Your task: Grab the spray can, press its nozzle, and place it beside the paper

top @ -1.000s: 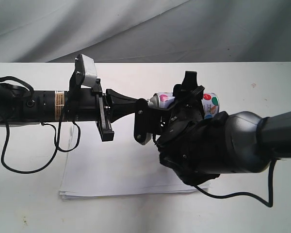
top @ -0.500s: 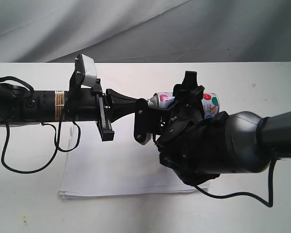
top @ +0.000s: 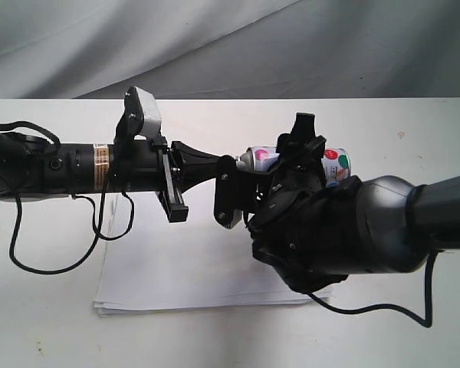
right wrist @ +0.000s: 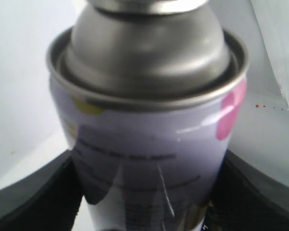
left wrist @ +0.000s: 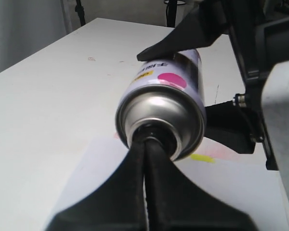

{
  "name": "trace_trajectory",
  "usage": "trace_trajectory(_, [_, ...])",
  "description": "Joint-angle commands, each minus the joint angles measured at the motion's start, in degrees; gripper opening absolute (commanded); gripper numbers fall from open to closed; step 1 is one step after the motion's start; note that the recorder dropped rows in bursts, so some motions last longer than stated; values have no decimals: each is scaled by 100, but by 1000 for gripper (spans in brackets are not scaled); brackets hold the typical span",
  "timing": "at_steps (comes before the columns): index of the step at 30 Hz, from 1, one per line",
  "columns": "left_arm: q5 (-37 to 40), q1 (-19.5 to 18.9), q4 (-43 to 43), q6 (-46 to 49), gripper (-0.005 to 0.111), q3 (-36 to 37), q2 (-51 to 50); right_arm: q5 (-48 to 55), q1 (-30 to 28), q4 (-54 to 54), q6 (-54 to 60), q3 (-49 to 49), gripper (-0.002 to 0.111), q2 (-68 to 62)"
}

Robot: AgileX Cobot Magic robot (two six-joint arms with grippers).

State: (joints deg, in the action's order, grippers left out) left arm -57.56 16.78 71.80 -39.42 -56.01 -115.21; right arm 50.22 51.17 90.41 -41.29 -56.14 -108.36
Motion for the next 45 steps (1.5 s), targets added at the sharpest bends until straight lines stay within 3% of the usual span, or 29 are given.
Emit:
trace_trajectory(1, [-125, -168, 359, -153, 0, -11, 139, -288, 81, 516, -52, -62, 0, 81])
trace_trajectory(9, [-928, -1128, 502, 104, 0, 820, 770, -341, 81, 606, -52, -62, 0, 81])
trace_trajectory(15, [-987, -1499, 492, 432, 0, 1340, 912, -373, 81, 604, -77, -62, 0, 81])
trace_trajectory(27, [-1240, -1682, 409, 477, 0, 1604, 912, -253, 81, 5, -117, -62, 0, 111])
trace_trajectory(36, [-1240, -1682, 537, 287, 0, 1604, 926, -462, 81, -703, -336, -62, 0, 1240])
trace_trajectory(42, [-1240, -1682, 622, 206, 0, 1604, 926, -1485, -117, -803, -1064, -62, 0, 2517])
trace_trajectory(45, [-1240, -1682, 700, 179, 0, 1604, 926, -2258, -596, -1020, -1534, -62, 0, 3078])
